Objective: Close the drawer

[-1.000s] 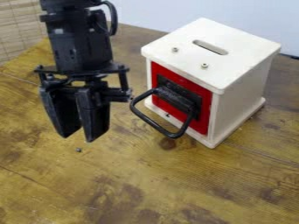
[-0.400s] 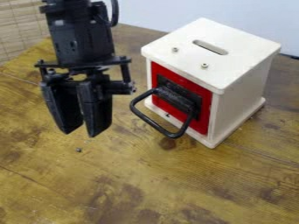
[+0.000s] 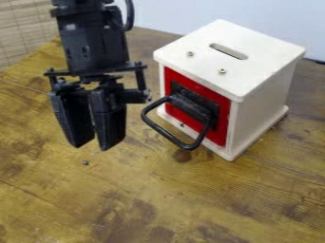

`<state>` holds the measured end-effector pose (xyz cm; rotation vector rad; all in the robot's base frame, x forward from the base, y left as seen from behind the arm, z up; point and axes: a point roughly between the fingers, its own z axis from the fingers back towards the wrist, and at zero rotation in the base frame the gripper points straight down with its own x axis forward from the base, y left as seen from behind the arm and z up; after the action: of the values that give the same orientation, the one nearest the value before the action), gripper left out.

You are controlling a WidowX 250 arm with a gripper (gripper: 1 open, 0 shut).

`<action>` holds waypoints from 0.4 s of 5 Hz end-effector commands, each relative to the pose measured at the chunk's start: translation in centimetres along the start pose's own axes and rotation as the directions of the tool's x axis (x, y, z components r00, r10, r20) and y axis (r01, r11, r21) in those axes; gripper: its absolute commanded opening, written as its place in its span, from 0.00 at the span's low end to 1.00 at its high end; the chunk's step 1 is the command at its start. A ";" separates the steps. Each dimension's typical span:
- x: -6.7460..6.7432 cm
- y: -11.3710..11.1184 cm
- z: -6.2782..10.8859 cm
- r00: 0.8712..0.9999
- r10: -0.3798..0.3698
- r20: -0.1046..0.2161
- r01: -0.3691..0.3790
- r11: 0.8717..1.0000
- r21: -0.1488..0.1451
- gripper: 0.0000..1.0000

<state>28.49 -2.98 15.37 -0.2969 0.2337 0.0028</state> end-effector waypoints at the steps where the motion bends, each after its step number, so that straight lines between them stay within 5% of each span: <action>1: 0.4 -0.1 1.0 0.999 -0.001 0.045 0.001 1.000 -0.006 1.00; 2: 0.6 0.0 0.6 0.999 0.006 0.036 -0.006 1.000 -0.009 1.00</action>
<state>28.72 -3.03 14.74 -0.3011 0.2464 0.0137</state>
